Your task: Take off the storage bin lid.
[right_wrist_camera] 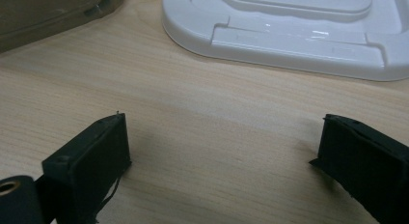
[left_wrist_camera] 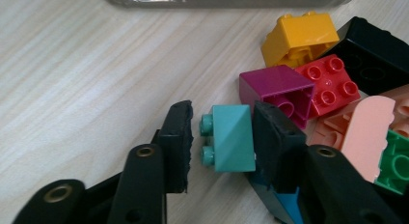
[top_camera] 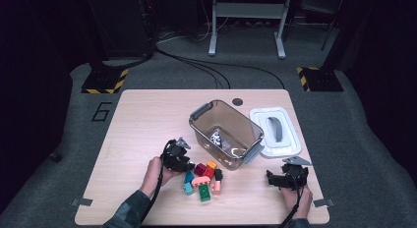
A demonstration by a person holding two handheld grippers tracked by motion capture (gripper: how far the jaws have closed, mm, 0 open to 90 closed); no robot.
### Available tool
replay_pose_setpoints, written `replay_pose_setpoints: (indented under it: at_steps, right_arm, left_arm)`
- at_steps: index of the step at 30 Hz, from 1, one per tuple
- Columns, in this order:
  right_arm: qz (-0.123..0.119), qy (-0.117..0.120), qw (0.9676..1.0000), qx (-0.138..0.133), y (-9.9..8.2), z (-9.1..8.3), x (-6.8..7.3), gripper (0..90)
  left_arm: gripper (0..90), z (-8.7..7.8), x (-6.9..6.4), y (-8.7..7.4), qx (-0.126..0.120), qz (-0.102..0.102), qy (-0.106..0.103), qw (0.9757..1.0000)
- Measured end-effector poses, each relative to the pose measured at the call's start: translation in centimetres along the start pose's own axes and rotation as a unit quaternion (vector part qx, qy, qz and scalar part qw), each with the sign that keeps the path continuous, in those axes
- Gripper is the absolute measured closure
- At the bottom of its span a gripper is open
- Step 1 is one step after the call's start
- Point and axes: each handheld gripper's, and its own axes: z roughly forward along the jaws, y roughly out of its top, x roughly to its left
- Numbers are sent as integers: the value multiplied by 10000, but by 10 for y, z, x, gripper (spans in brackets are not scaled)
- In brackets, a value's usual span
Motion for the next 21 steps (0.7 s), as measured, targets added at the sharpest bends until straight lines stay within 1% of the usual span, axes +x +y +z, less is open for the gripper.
replay_pose_setpoints:
  at_steps: [2, 4, 7, 10, 12, 18, 21]
  right_arm:
    - [3, -1, 10000, 1, 0, 0, 0, 33]
    - [3, 0, 10000, -2, 0, 0, 0, 33]
    - [7, -2, 10000, -2, 0, 0, 0, 34]
    - [9, -3, 10000, -4, 0, 0, 0, 35]
    - [8, -3, 10000, -4, 0, 0, 0, 35]
    - [1, -1, 10000, -2, 0, 0, 0, 34]
    - [1, -2, 10000, -4, 0, 0, 0, 34]
  left_arm:
    - [612, 5, -1, 0, 73, 9, 26, 10000]
    - [660, 6, -2, 0, 65, 27, 31, 10000]
    - [669, 5, -2, 0, 65, 40, 88, 9999]
    - [673, 2, -1, 0, 35, 25, 98, 9999]
    - [674, -2, 2, -1, -24, 2, 148, 9999]
    - [675, -9, 8, -1, -100, -52, 180, 9998]
    - [675, -14, 14, 0, -149, -98, 231, 9996]
